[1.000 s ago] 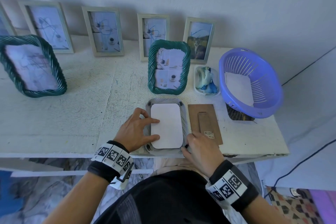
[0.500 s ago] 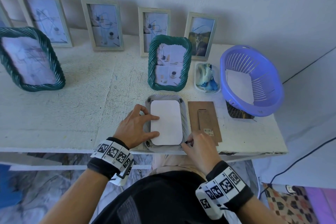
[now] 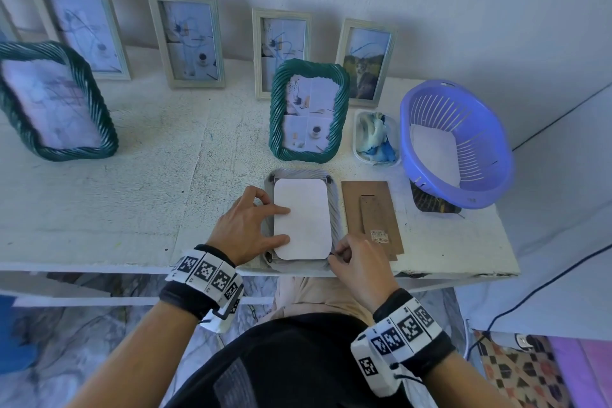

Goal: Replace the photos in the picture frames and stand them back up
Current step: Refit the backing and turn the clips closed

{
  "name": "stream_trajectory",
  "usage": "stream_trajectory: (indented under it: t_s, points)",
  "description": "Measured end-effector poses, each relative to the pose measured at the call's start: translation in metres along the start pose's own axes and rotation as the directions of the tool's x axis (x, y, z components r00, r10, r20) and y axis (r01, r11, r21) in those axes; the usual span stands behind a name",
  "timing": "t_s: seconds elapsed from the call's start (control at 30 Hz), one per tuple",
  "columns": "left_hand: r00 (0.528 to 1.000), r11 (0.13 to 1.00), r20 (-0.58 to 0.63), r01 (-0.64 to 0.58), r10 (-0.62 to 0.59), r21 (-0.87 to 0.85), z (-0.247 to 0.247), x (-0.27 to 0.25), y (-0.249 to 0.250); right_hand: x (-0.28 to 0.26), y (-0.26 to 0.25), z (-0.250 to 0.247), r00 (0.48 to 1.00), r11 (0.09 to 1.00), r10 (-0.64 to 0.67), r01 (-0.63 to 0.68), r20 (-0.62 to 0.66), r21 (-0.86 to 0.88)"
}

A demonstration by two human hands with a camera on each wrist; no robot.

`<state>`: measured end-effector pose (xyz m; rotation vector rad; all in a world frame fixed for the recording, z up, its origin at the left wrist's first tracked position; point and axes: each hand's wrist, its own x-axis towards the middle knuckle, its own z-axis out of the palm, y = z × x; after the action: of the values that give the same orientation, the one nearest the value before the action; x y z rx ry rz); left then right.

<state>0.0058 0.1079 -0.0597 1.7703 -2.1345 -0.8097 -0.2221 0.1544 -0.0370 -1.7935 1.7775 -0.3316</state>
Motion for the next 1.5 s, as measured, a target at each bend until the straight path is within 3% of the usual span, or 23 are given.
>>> stream_trajectory:
  t_s: [0.4, 0.57, 0.8, 1.0, 1.17, 1.33, 1.5]
  points:
    - [1.0, 1.0, -0.004, -0.011, 0.011, -0.003, 0.001, 0.0, 0.0, 0.002, 0.004, -0.004, 0.977, 0.959, -0.206, 0.211, 0.047, -0.187]
    - [1.0, 1.0, -0.004, -0.012, 0.011, -0.012, 0.001, -0.002, -0.001, 0.002, 0.003, -0.008, 0.967, 0.939, -0.233, 0.25, 0.098, -0.234]
    - [0.999, 0.999, -0.016, -0.03, 0.029, -0.021, 0.002, -0.002, -0.003, 0.005, -0.001, -0.014, 0.951, 0.914, -0.306, 0.308, 0.051, -0.265]
    - [0.999, 0.999, -0.019, -0.041, 0.04, -0.024, 0.003, -0.002, -0.004, 0.007, -0.002, -0.011, 0.946, 0.896, -0.321, 0.321, 0.052, -0.306]
    - [0.999, 0.999, -0.02, -0.044, 0.044, -0.022, 0.003, -0.002, -0.005, 0.017, 0.005, -0.025, 0.96, 0.918, -0.269, 0.232, -0.074, -0.323]
    - [0.999, 0.999, -0.012, -0.043, 0.043, -0.016, 0.003, -0.001, -0.005, 0.016, 0.004, -0.022, 0.943, 0.894, -0.294, 0.33, 0.159, -0.304]
    - [0.999, 0.999, -0.001, -0.041, 0.041, -0.006, 0.003, 0.0, -0.006, 0.02, 0.005, -0.015, 0.948, 0.928, -0.275, 0.306, 0.163, -0.213]
